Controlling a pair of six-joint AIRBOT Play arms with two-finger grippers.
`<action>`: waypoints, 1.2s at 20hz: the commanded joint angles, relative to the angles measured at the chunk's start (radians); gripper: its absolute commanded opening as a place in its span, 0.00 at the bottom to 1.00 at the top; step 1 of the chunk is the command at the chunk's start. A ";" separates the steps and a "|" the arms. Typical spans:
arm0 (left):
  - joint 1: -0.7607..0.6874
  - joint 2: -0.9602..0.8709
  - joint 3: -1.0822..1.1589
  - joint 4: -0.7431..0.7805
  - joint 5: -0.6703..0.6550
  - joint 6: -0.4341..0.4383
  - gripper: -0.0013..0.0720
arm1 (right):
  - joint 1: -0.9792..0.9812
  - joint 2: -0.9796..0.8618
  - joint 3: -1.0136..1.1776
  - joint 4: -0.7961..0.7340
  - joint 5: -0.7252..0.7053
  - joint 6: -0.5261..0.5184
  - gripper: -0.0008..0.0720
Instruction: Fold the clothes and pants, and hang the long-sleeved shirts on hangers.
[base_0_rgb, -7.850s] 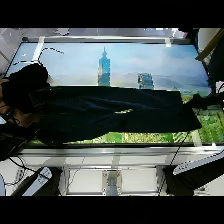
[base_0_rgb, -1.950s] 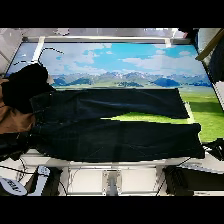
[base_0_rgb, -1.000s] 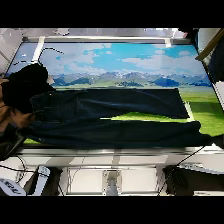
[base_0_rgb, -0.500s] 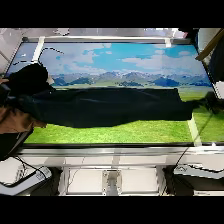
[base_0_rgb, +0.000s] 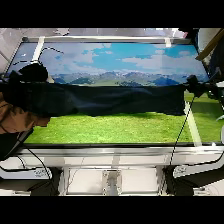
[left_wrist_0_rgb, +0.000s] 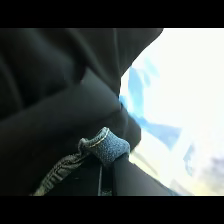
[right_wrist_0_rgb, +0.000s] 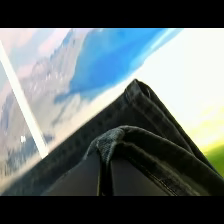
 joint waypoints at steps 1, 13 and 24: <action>-0.066 -0.061 0.006 0.076 0.148 -0.007 0.04 | 0.053 -0.059 0.008 -0.001 -0.164 0.063 0.04; -0.056 0.035 0.006 0.162 0.029 0.077 0.60 | 0.016 -0.008 0.031 -0.101 -0.133 0.073 0.59; -0.452 0.368 0.006 0.161 0.021 0.356 0.59 | -0.209 0.030 0.169 -0.199 0.488 -0.058 0.73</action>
